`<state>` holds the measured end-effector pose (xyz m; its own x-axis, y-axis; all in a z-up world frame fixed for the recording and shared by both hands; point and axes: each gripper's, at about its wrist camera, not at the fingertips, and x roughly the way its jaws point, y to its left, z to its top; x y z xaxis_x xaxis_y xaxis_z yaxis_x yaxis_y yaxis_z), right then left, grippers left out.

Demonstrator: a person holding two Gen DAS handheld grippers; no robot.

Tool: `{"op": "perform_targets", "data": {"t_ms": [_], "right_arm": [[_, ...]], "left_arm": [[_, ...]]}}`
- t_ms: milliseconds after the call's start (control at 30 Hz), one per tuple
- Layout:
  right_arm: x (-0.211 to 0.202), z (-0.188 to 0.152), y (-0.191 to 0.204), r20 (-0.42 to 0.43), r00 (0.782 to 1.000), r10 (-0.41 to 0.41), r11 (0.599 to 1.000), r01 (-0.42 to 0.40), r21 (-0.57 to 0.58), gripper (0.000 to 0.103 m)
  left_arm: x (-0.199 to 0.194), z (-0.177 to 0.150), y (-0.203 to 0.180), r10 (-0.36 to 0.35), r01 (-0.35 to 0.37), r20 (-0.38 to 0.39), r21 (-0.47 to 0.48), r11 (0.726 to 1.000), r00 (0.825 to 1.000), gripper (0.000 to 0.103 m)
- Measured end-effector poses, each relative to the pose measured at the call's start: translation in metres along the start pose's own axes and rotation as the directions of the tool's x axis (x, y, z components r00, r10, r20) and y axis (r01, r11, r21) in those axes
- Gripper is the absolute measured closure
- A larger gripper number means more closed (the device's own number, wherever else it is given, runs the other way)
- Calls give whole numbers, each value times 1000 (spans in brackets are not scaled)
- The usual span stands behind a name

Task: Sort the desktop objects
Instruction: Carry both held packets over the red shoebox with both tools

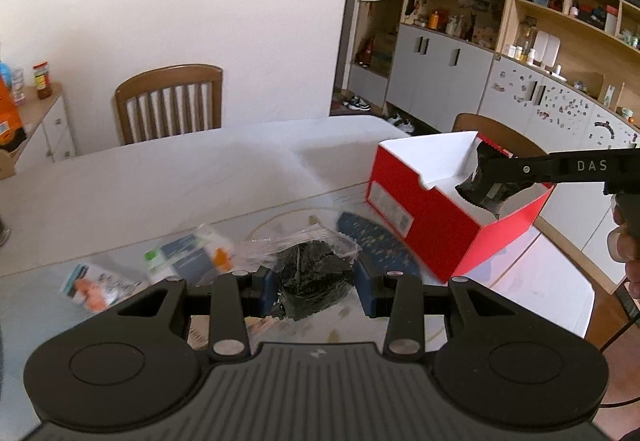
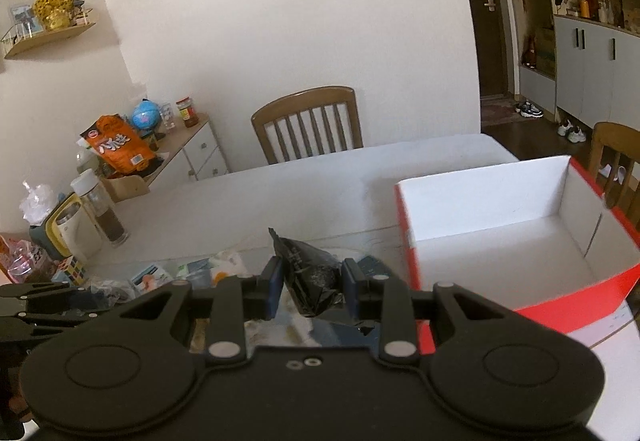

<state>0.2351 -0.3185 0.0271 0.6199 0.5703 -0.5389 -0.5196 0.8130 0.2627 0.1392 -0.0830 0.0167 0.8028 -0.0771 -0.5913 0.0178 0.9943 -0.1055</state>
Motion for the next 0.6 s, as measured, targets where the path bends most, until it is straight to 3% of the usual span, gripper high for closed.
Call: {"op": "perform_targets", "data": {"t_ms": [600], "right_arm": [[-2,20,-92,-34,999,-38,999,38,-9,72]], "left_arm": [[58,37,-79,-28,28,-11,46,999,1000,65]]}}
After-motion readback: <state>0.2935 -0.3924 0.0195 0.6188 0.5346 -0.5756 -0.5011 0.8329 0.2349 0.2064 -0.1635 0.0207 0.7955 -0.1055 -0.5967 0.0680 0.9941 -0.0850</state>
